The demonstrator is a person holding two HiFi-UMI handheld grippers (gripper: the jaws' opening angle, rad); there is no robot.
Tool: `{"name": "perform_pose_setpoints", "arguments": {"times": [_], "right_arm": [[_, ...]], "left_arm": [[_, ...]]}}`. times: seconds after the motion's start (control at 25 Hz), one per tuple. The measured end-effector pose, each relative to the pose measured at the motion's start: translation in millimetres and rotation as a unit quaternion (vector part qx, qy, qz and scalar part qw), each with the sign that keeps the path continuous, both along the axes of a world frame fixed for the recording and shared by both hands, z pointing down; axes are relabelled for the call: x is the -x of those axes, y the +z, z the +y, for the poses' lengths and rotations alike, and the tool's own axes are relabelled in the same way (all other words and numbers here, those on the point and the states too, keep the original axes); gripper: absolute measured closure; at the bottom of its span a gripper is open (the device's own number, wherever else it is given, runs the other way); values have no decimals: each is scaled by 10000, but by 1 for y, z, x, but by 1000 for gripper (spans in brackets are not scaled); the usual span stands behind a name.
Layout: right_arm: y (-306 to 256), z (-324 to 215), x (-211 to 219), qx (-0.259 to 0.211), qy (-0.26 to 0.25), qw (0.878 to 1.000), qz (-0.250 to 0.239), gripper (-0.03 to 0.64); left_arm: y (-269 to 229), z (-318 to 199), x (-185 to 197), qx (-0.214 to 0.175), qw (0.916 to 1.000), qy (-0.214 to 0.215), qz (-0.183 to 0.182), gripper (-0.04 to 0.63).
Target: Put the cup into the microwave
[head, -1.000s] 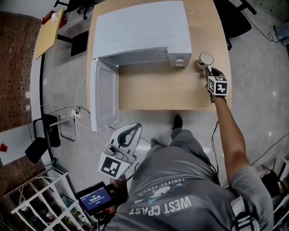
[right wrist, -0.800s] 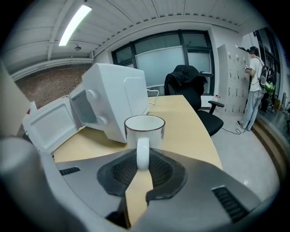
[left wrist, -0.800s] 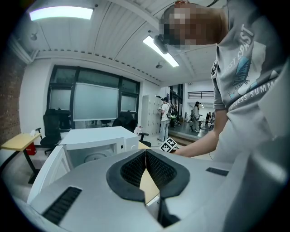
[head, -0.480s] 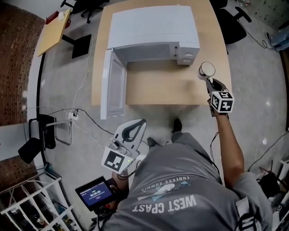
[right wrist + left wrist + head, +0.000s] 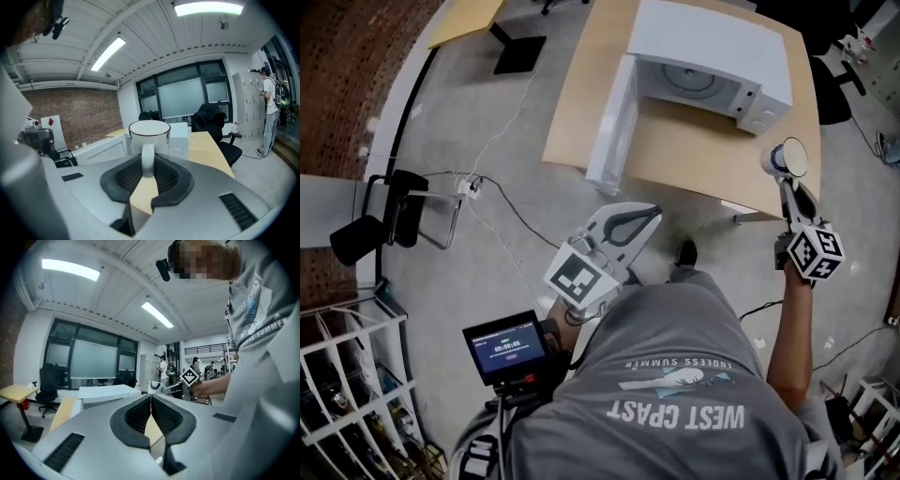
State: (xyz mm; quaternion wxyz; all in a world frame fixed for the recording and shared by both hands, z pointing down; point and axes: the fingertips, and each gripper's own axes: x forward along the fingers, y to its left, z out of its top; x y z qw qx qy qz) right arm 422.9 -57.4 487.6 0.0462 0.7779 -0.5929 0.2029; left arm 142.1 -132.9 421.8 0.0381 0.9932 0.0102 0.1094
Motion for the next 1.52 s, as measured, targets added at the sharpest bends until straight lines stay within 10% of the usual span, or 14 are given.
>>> {"name": "perform_pose_setpoints", "arguments": {"times": [0.88,1.52], "right_arm": [[-82,-50,217,-440,-852,9953,101,550],[54,-196,99,517,-1287,9903,-122,550]], "left_arm": [[-36,-36,142,-519,9956,233,739,574],[17,-95,69,210,9963,-810,168,574]]}}
